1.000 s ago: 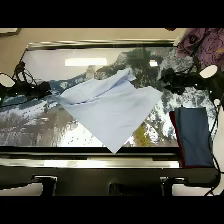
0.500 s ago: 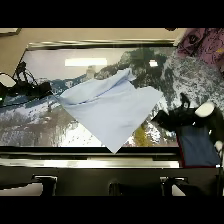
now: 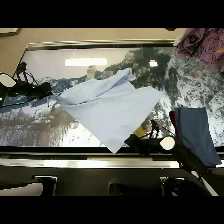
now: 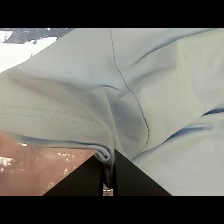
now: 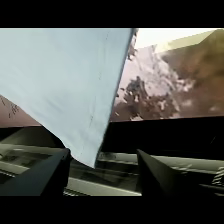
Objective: Fold the clothes and pants, and hang the long-sleeved shirts on hangers.
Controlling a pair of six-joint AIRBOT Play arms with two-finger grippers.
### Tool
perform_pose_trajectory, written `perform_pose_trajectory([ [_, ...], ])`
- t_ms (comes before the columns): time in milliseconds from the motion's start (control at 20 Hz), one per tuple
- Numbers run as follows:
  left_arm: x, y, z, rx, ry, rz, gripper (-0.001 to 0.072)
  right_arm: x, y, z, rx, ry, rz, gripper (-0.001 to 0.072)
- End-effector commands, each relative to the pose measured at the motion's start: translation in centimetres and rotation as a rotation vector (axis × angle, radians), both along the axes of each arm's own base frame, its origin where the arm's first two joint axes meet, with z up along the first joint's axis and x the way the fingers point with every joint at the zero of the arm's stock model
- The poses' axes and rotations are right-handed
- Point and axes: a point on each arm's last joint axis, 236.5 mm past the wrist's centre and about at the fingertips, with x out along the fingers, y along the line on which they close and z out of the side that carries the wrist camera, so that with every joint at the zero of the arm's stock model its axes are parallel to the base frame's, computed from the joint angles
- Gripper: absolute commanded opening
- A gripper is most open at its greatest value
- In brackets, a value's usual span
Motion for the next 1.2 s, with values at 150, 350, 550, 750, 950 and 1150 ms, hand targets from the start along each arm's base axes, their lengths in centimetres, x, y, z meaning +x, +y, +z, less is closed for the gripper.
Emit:
perform_pose_trajectory([
  [150, 0.1, 0.0, 0.0, 0.002, -0.003, 0.0, 0.002, 1.2, 3.9, -2.2, 0.029, 0.024, -0.04, 0.0486],
  [350, 0.4, 0.1, -0.3, 0.003, -0.009, 0.006, 0.002, 2.7, 4.8, -3.0, 0.012, 0.026, -0.019, 0.0394],
  [550, 0.8, 0.3, 0.2, 0.006, -0.027, 0.011, 0.0019, 6.5, 6.7, 0.6, 0.032, -0.146, 0.062, 0.0033],
  [750, 4.2, 1.4, 10.1, 0.049, -0.26, 0.006, 0.0018, 12.6, 7.8, 10.6, 0.013, -0.413, 0.181, 0.0032],
  [950, 3.9, 3.3, 28.5, 0.199, -0.642, 0.002, 0.0018, 19.7, 0.1, 29.1, -0.102, -0.803, 0.107, 0.0032],
  [1150, -5.1, 3.0, 44.0, 0.304, -0.978, 0.043, 0.0018, 16.0, -6.9, 47.8, -0.149, -1.161, -0.007, 0.0032],
])
